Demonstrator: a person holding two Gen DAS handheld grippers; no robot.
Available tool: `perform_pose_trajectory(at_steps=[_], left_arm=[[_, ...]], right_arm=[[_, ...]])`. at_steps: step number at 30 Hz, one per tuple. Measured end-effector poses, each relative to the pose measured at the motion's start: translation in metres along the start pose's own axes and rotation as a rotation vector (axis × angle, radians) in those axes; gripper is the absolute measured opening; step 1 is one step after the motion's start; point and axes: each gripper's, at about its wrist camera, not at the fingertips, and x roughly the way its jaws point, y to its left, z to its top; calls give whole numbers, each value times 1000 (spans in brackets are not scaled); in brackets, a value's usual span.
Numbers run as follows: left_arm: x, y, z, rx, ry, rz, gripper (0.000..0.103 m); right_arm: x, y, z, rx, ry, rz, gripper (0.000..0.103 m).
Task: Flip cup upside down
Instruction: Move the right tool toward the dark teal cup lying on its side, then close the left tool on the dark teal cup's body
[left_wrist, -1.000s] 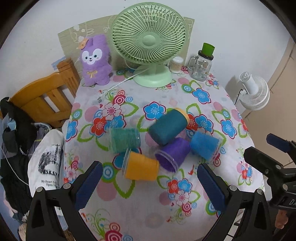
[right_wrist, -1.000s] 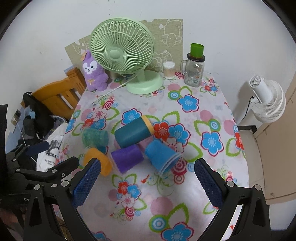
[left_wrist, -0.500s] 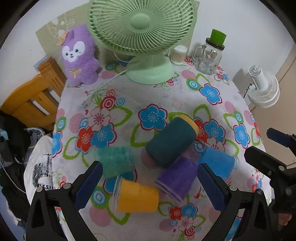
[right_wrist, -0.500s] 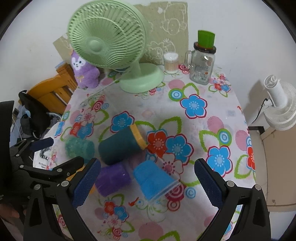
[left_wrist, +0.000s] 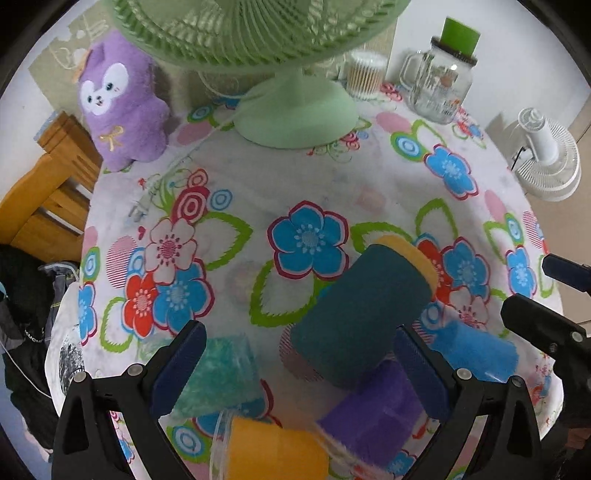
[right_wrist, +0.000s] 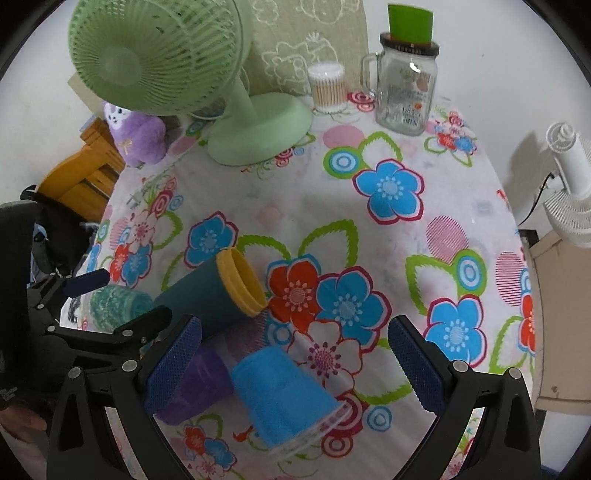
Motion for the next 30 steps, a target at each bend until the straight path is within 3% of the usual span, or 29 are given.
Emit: perform_pose_trajectory(at_steps=[3,7,13,17,24,30], left_arm=[[12,-2,3,9,26,8,99],[21,-5,7,5,43,-56,101],[25,-12,12,29,42,-87,101],[23,-18,9,63,54,-106,89],[28,-37,2,162,62,-87,84],[48,-34,11,118,105,-151,81]], right_arm=[[11,-4,3,9,20,3,102],[23,-9,4,25,49,8,102],[31,-16,5,61,64,25,102],[31,-21,5,77,61,27,102],[35,-22,3,72,73,21,102],[40,-24,2,84,81,21,102]])
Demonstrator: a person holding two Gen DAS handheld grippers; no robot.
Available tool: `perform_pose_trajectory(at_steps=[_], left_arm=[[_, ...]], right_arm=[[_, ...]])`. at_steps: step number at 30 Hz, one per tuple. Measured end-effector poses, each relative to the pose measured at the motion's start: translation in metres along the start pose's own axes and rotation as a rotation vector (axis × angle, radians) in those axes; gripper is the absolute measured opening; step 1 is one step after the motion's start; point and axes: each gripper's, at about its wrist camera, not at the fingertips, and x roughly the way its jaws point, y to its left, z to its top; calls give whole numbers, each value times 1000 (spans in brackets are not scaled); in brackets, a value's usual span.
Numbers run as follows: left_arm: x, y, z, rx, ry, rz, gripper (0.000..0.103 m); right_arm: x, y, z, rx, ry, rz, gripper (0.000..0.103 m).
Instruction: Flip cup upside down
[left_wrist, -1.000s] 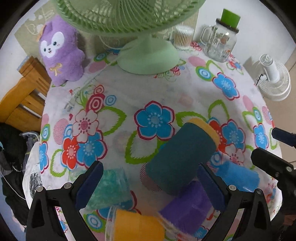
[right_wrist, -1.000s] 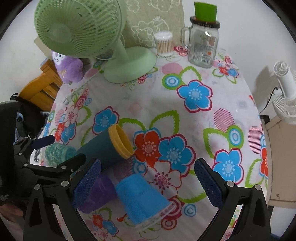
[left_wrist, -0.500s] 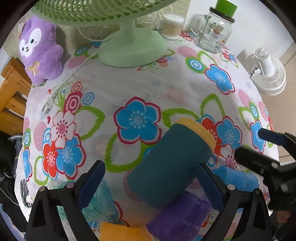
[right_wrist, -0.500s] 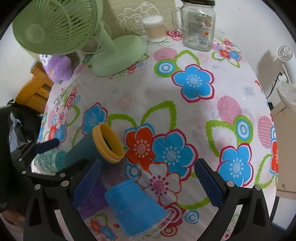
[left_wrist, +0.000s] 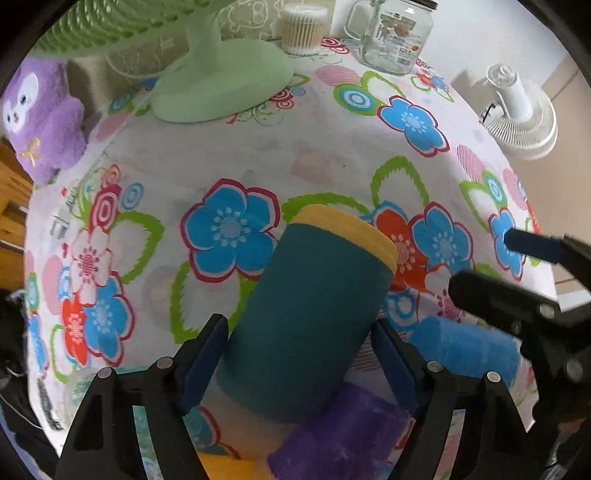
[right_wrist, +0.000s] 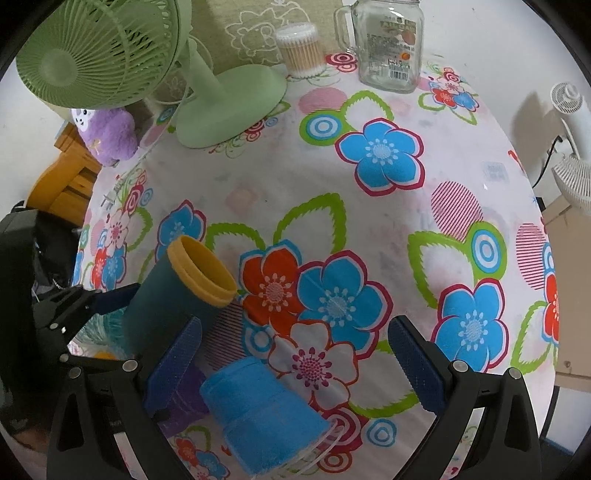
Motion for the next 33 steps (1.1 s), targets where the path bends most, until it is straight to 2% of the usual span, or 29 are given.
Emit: perform_pose_trajectory(at_steps=[6,12,23,33], left_arm=[[21,4,0,-10,52,13,75],[16,14,4,-69,37,-34,72],[-59,-1,-9,-4,-80,-21,67],[-108,-18,-39,32,-162,-32,67]], right_arm=[[2,1,-2,1,4,4,102],[-1,3,-5,-1,-1,7,102],[-50,12,-19,3,-76,19,102],[-104,31,-58,-5,-145,21,102]])
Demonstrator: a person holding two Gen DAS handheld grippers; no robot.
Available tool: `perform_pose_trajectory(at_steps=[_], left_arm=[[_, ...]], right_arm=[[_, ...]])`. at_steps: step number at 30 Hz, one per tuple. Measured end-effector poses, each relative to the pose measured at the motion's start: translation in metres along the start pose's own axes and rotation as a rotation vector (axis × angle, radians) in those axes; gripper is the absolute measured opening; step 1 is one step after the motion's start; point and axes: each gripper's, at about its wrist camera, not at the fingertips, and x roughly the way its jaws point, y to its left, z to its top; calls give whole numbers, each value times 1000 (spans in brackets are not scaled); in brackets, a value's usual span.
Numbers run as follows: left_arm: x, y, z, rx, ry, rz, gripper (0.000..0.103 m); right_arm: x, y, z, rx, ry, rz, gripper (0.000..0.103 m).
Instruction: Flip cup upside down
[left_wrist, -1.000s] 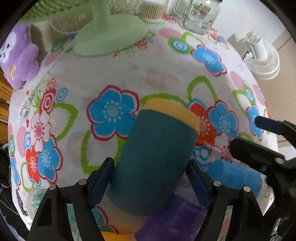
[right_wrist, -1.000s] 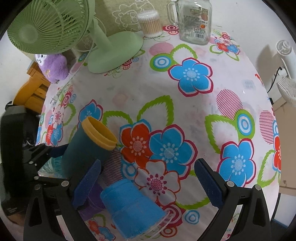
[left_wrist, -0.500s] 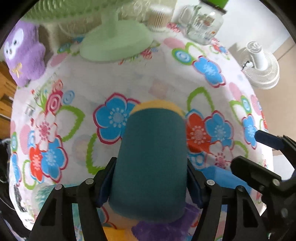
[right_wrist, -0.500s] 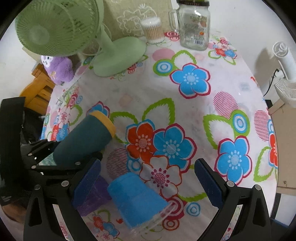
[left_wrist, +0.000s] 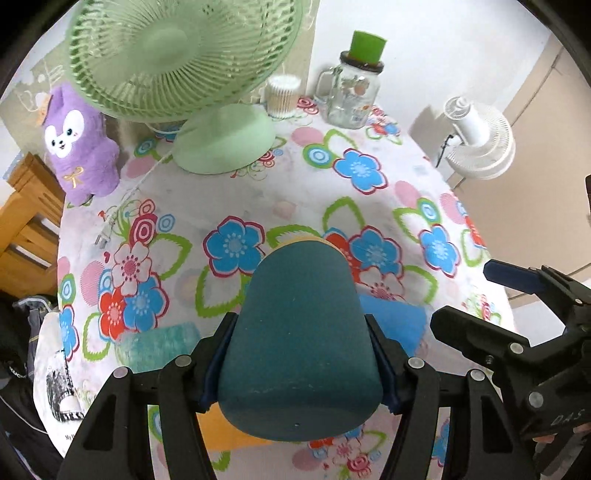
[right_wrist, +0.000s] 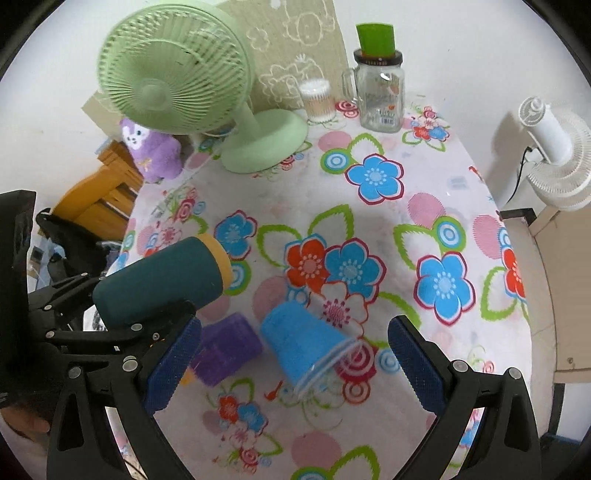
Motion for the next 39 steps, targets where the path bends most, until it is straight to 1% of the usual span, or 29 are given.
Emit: perform_pose_trajectory(at_steps=[4,9,15,20,22,26,29,35,37,39], left_arm=[[-19,-7,-18,15,-22,-1,67],[-32,-18,-41,28,-35,-29,67],[-32,-39,-72,82,-24,-72,67],[-23,-56,-95,132,-11,-138,67],[-18,-65,-105,172,-8,-171,67],[-5,-81,-116,242,-1,-195,67],[13,-92,-121,289,17,-217,67],[47,-106,-127,385,30,-199,67],[45,-108,-128,417,-18,-214,67],[45,-109,-129,448,-40,-219,67]], right_arm=[[-18,8,-17,-16,-20,-9,102],[-37,11,-46,-9,-35,-26,102],[-50,2,-82,39,-30,-64,102],[-54,-9,-111,67,-16,-117,102],[-54,-14,-121,74,-6,-135,102],[-46,-26,-136,94,29,-157,102],[-35,-34,-143,100,52,-169,102],[-9,-48,-150,106,99,-175,102],[-1,-50,-151,106,111,-169,102],[7,-52,-152,110,129,-159,102]])
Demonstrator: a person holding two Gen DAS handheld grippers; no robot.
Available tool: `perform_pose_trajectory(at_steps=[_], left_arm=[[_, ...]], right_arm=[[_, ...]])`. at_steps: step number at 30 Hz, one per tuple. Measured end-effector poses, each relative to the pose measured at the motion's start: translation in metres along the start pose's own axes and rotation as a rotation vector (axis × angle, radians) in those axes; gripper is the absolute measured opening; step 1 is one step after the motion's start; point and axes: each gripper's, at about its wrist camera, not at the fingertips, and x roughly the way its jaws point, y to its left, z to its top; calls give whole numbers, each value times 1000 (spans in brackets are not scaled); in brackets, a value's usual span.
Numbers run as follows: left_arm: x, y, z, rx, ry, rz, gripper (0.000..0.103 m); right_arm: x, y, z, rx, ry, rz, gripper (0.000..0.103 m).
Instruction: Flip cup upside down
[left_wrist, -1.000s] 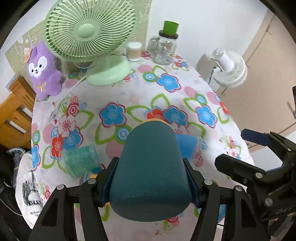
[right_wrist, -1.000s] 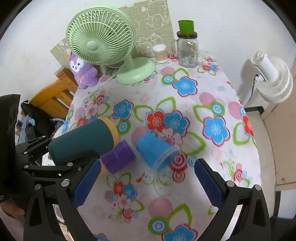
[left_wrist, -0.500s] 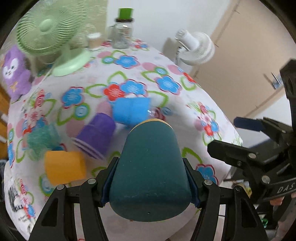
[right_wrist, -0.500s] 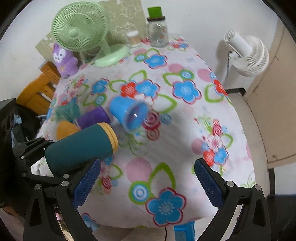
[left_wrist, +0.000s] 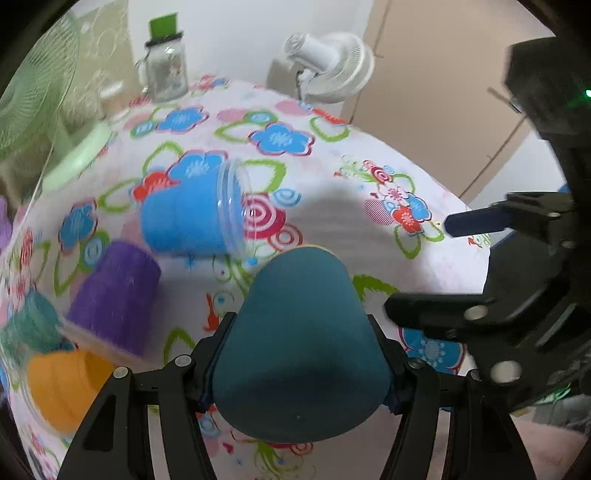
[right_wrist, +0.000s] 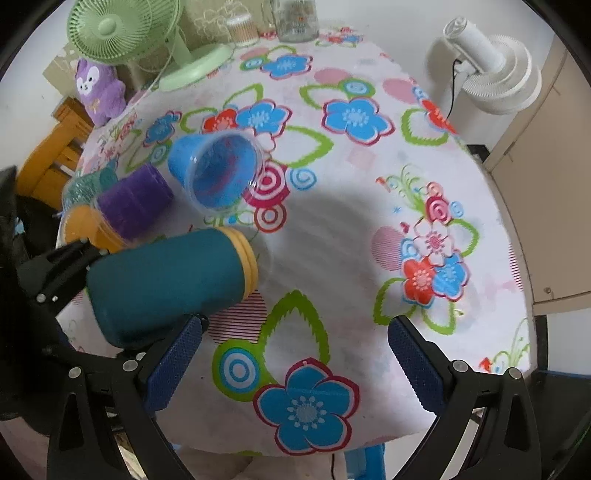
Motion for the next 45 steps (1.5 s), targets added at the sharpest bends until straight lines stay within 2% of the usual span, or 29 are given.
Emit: perform_pose_trajectory(at_steps=[3,8,13,18,21,27,37,45], left_arm=[[9,0,-4,43,41,26,72],[27,12,-19,24,141,91,74],[14,24,-26,-48,128,105,90],[-6,26,-34,-108,116,105,96],[-23,31,-44,-182,106,107,96],[-52,37,-60,-358,74,75,98],[-69,27,-86,-591,75,162,98],[-68,20,-101,-728,79,222,99]], right_arm=[[10,4,0,-7,23,22,102],[18,14,0,-48,42,42,102],[16,28,3,-93,39,53,102],[4,45,6,-146,18,67,102],[-7,57,5,-197,-5,66,102],[-28,80,1,-377,-32,60,102],[-34,110,2,-731,-48,136,102],[-23,126,5,-998,-3,151,102]])
